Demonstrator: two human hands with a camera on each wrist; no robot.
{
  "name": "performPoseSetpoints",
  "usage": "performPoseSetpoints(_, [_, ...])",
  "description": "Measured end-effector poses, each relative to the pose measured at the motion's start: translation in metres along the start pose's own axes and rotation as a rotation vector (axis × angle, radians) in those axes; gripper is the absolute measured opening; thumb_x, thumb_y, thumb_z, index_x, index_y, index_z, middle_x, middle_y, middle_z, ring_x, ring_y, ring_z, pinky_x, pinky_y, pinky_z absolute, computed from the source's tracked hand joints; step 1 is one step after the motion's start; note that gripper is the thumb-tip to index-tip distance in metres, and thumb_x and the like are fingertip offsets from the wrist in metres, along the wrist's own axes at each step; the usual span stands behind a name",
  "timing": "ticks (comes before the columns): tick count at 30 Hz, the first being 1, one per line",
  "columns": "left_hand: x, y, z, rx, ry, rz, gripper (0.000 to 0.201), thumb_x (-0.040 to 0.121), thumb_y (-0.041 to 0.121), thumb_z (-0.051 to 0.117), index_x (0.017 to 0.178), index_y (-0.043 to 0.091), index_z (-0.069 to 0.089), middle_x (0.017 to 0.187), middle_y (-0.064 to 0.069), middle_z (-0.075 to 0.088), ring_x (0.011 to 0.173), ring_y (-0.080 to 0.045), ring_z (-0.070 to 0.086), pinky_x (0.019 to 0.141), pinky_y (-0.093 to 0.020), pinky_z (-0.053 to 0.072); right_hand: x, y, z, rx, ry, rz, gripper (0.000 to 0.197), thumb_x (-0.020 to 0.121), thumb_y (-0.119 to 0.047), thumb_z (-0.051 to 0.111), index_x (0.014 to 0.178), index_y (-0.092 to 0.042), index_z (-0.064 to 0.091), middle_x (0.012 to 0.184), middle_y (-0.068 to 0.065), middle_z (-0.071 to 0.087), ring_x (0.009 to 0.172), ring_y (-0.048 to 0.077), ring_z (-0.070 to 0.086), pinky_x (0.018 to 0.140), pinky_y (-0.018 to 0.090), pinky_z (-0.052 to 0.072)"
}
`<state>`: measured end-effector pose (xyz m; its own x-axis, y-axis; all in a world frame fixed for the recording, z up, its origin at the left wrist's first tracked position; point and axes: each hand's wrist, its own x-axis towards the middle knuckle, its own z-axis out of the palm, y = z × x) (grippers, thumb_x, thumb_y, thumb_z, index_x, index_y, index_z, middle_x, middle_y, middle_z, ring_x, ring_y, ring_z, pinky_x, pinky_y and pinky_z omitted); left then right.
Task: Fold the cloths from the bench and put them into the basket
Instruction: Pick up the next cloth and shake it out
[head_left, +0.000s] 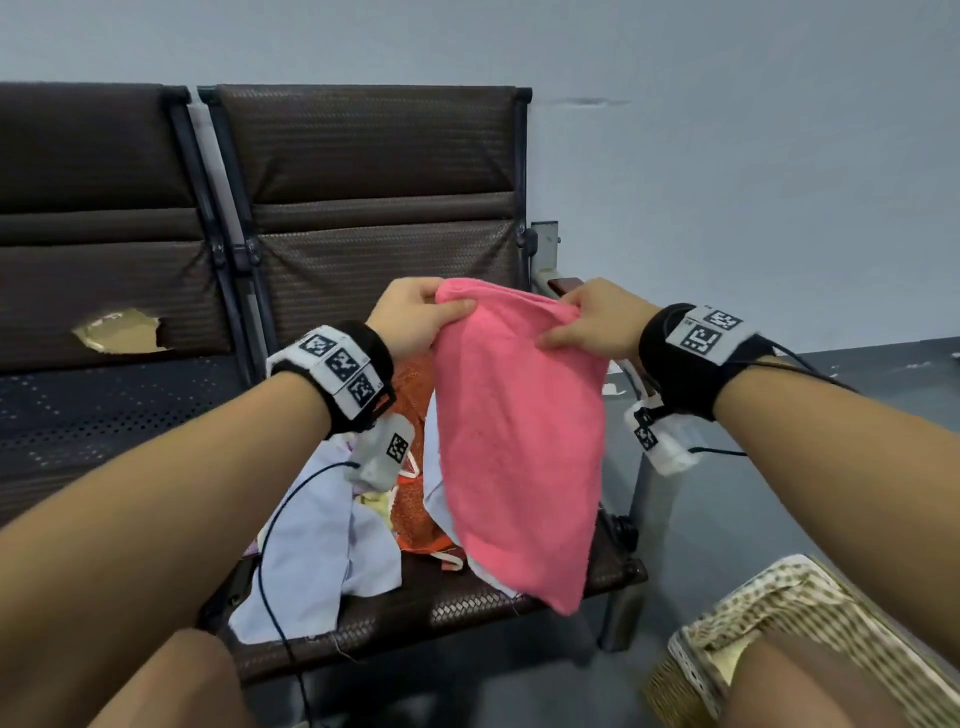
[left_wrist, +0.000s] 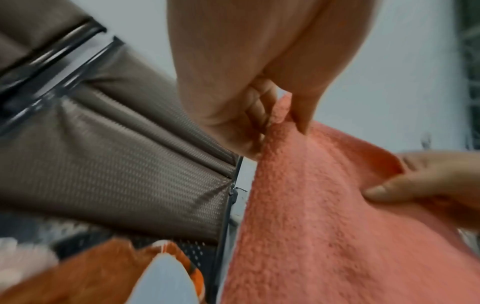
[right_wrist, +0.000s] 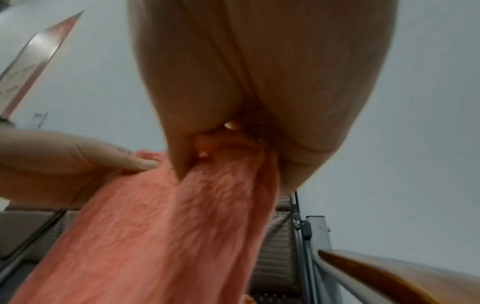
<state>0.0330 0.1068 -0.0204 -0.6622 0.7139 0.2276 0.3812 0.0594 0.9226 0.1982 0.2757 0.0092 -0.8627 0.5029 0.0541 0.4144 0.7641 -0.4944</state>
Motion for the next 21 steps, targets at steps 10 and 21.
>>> performPoseSetpoints(10, [0.054,0.044,-0.020,0.003,0.258,0.187,0.010,0.081,0.015,0.072,0.077,0.024,0.073,0.085,-0.003,0.073,0.078,-0.013,0.066,0.076,-0.036,0.057,0.028,-0.005,-0.010,0.435,0.550,-0.118,0.025,0.086,-0.024,0.053,0.062,-0.017,0.053,0.061,0.003,0.045,0.061,0.017,0.039,0.059,0.033,0.031])
performPoseSetpoints(21, [-0.061,-0.067,-0.005,0.255,-0.424,-0.278,0.006,0.090,0.001,0.065,0.092,0.004,0.060,0.076,-0.009,0.055,0.067,-0.019,0.054,0.064,-0.032,0.045,-0.046,0.055,0.107,0.243,-0.248,0.011,0.020,0.095,-0.017,0.057,0.080,-0.005,0.064,0.073,0.000,0.057,0.067,0.015,0.052,0.062,0.028,0.041])
